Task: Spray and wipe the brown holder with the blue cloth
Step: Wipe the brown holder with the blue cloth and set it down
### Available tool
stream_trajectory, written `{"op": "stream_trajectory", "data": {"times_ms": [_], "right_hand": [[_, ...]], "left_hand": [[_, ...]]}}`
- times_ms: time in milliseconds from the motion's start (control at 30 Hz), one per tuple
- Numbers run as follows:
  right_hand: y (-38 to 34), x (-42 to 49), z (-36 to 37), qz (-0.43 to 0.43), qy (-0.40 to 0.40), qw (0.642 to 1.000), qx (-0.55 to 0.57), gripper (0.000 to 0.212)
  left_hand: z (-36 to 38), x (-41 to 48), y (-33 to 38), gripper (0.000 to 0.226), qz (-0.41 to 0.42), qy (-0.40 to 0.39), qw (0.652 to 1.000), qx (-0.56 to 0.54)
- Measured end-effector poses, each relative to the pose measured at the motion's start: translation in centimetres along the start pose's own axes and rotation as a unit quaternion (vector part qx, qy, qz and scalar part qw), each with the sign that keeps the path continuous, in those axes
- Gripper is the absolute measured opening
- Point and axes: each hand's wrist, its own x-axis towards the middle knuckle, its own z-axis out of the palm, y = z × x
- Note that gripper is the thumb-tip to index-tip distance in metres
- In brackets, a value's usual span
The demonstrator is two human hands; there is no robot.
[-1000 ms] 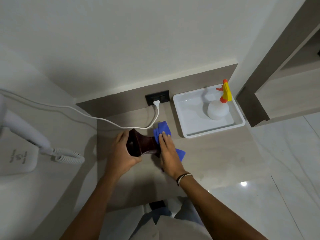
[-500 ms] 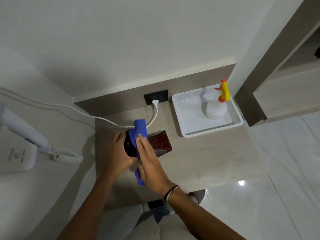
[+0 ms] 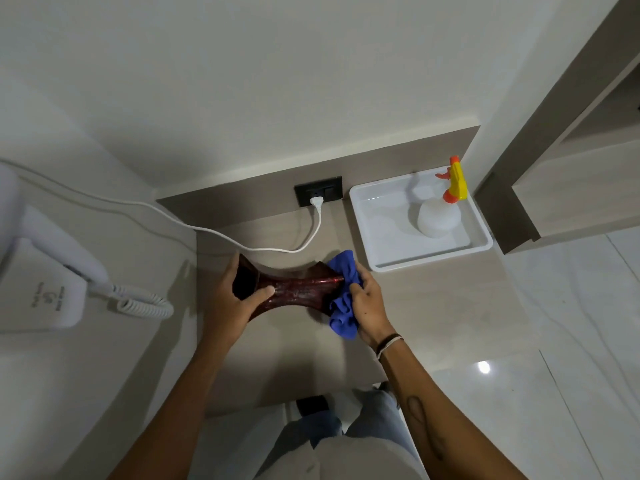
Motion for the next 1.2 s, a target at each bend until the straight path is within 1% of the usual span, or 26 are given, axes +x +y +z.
{"op": "stream_trajectory", "data": {"times_ms": [100,133,167,233,267,300,333,367,433,567,600,633,667,733,767,800,833,867,900,933,967,1000,1067,1100,1133,1200], "right_hand": [[-1.3,0.7,0.7,0.025,0.018,0.999,0.042,0.052],[-1.6,0.9,0.9,0.024,0.018,0.999,0.045,0.051],[-1.9,1.2,1.0,0.02,0.016,0.999,0.045,0.051],[-2.2,1.7,0.9,0.013,0.012,0.999,0.03,0.053],[-2.3,1.8,0.9,0.004,0.008,1.0,0.008,0.055],[-2.4,1.8,0.9,-0.016,0.005,1.0,-0.024,0.057],[-2.5,1.5,1.0,-0.04,0.006,0.997,-0.066,0.06],[-2.5,1.1,1.1,-0.071,0.013,0.991,-0.112,0.064],[-2.5,-0.4,1.8,-0.137,0.017,0.973,-0.184,0.072],[-2.5,-4.4,3.6,-0.234,-0.047,0.948,-0.209,0.086],[-2.3,-5.5,4.3,-0.261,-0.07,0.938,-0.218,0.087],[-1.9,-6.3,5.1,-0.299,-0.09,0.919,-0.24,0.087],[-1.3,-7.2,6.0,-0.34,-0.108,0.891,-0.281,0.088],[0.5,-8.1,7.3,-0.403,-0.121,0.825,-0.377,0.1],[1.4,-8.0,7.4,-0.42,-0.111,0.802,-0.41,0.104],[2.0,-7.4,6.9,-0.424,-0.096,0.786,-0.44,0.102],[2.2,-6.5,6.0,-0.411,-0.081,0.774,-0.475,0.094],[2.1,-5.5,4.9,-0.376,-0.072,0.769,-0.512,0.085],[2.0,-4.3,3.7,-0.33,-0.069,0.77,-0.541,0.081],[1.8,-3.4,2.6,-0.288,-0.067,0.781,-0.55,0.082],[1.5,-2.9,2.0,-0.26,-0.062,0.796,-0.543,0.086],[1.2,-2.8,2.1,-0.255,-0.06,0.809,-0.525,0.092],[0.9,-4.2,4.2,-0.297,-0.084,0.834,-0.456,0.105],[1.0,-5.4,5.4,-0.338,-0.102,0.834,-0.423,0.111],[1.1,-6.4,6.4,-0.373,-0.117,0.824,-0.41,0.114],[1.6,-6.5,6.4,-0.41,-0.13,0.806,-0.407,0.109]], "left_hand": [[0.1,0.0,-0.1,0.088,0.004,-0.042,0.999,0.01],[0.1,-0.1,-0.3,0.095,0.008,-0.062,0.998,0.018],[-0.1,-0.1,-0.6,0.108,0.015,-0.085,0.996,0.031],[-0.4,-0.2,-1.1,0.139,0.047,-0.125,0.986,0.097],[-0.5,-0.3,-1.4,0.146,0.064,-0.125,0.98,0.14],[-0.5,-0.3,-1.6,0.145,0.083,-0.105,0.975,0.18],[-0.4,-0.3,-1.7,0.138,0.103,-0.075,0.969,0.211],[-0.2,-0.3,-1.7,0.131,0.123,-0.051,0.965,0.224],[0.0,-0.4,-1.3,0.123,0.145,-0.03,0.964,0.222],[0.2,-0.6,-0.5,0.111,0.158,-0.011,0.962,0.223],[0.4,-0.7,-0.1,0.107,0.156,-0.012,0.964,0.215],[0.6,-0.8,0.2,0.098,0.156,-0.018,0.966,0.207],[1.1,-0.9,0.5,0.086,0.158,-0.023,0.966,0.202],[1.9,-1.0,0.7,0.063,0.164,-0.011,0.963,0.214],[2.1,-1.1,0.7,0.062,0.158,-0.008,0.962,0.222],[2.1,-1.2,0.6,0.07,0.147,-0.012,0.964,0.219],[2.0,-1.2,0.4,0.083,0.138,-0.017,0.967,0.212],[1.9,-1.3,0.1,0.093,0.132,-0.016,0.969,0.207],[1.7,-1.3,-0.1,0.099,0.126,-0.012,0.971,0.204],[1.6,-1.4,-0.2,0.1,0.121,-0.01,0.972,0.201],[1.6,-1.3,-0.1,0.1,0.121,-0.009,0.973,0.198],[1.8,-1.2,0.2,0.1,0.124,-0.008,0.972,0.197],[2.2,-0.9,0.7,0.099,0.121,-0.015,0.973,0.195],[2.3,-0.9,1.1,0.095,0.123,-0.017,0.974,0.19],[2.4,-0.8,1.3,0.089,0.127,-0.013,0.975,0.18],[2.2,-0.8,1.2,0.084,0.124,-0.012,0.976,0.179]]}}
